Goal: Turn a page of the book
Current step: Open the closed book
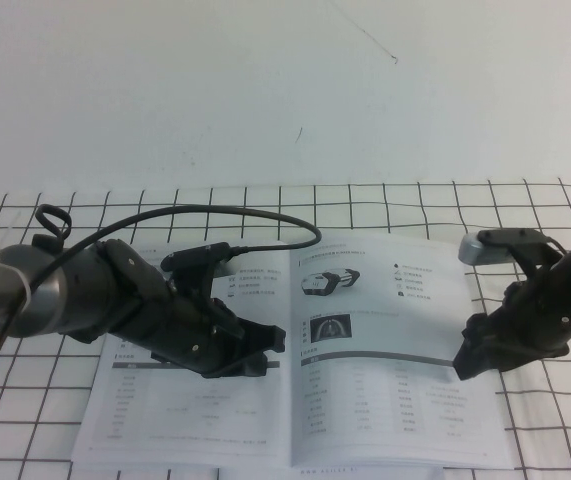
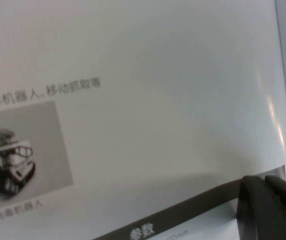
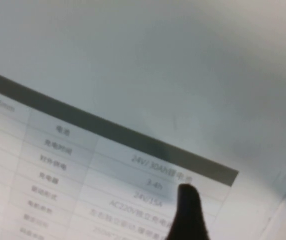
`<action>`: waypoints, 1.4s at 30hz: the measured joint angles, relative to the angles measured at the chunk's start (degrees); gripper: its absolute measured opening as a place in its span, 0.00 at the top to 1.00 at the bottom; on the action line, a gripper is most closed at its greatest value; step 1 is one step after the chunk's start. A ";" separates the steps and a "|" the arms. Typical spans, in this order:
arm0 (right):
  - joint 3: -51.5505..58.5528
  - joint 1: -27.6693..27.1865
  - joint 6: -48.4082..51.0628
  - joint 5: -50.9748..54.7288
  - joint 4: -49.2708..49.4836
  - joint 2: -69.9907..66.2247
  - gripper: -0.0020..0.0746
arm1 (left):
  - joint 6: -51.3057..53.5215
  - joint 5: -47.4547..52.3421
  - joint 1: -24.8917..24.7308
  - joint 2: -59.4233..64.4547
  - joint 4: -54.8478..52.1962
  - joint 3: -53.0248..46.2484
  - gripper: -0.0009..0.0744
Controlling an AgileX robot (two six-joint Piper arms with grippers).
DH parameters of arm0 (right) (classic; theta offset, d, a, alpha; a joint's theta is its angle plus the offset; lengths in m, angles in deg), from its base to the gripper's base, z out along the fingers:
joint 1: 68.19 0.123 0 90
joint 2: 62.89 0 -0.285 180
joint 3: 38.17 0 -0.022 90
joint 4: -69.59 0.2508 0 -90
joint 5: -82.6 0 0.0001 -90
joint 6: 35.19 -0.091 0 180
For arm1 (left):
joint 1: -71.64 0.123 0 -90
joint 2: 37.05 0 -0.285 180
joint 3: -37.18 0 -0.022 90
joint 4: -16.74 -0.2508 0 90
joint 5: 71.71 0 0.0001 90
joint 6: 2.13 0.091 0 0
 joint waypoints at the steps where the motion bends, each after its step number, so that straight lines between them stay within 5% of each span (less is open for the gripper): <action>1: 0.00 0.00 0.44 0.14 0.69 -0.10 0.33 | 0.00 0.00 0.00 0.00 0.00 0.00 0.99; 25: 0.00 -0.11 12.79 1.13 19.24 -0.77 0.33 | -0.09 0.00 0.00 0.00 0.53 0.00 0.99; 42: 0.00 -0.11 4.10 3.61 3.95 0.79 0.33 | -0.09 0.00 0.00 0.00 0.95 0.00 0.99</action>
